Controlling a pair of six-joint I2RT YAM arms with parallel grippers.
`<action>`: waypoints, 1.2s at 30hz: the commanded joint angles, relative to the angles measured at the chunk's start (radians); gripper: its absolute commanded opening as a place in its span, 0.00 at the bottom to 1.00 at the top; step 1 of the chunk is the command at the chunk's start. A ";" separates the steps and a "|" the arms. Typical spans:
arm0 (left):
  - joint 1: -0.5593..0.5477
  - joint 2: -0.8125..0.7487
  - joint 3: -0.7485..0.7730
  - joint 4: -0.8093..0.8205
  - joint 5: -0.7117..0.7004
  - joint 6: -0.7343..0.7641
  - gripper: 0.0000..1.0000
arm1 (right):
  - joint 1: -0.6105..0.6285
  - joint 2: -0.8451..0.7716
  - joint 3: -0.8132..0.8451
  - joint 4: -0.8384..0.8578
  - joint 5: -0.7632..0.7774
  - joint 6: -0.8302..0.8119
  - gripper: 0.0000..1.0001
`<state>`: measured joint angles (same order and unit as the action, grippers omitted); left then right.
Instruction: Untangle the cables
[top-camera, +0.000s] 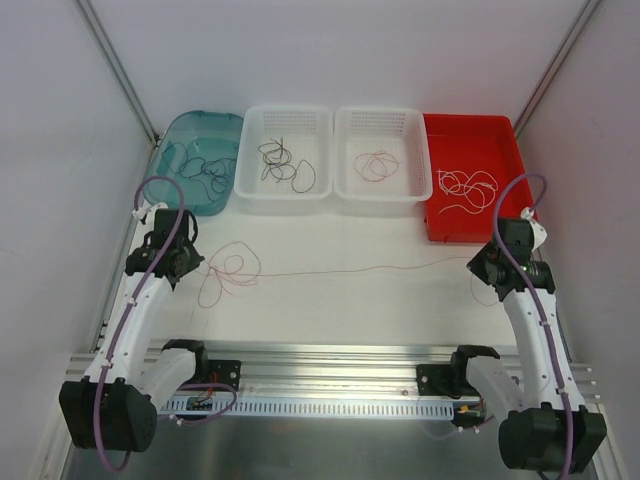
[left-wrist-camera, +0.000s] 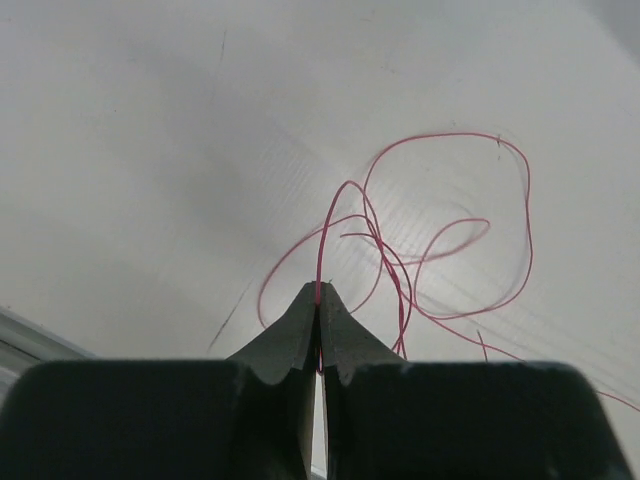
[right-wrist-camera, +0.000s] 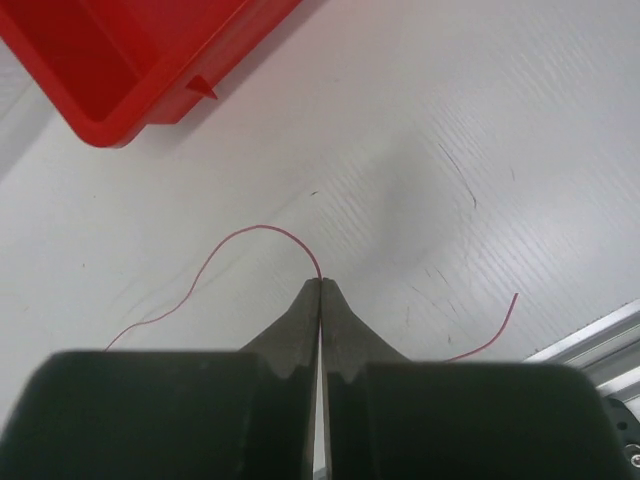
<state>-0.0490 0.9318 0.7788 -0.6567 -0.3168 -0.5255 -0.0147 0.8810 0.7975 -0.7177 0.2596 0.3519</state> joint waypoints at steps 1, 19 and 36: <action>0.020 0.013 0.060 -0.038 0.014 0.068 0.00 | -0.021 0.018 0.072 -0.046 -0.120 -0.097 0.01; -0.132 0.035 -0.049 0.075 0.492 0.025 0.00 | 0.506 0.088 0.066 0.136 -0.293 -0.341 0.65; -0.288 0.050 -0.121 0.176 0.545 -0.137 0.00 | 1.044 0.645 0.218 0.599 -0.562 -0.488 0.72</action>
<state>-0.3279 0.9817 0.6727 -0.5209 0.1894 -0.6067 0.9951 1.4837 0.9779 -0.2836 -0.2203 -0.1299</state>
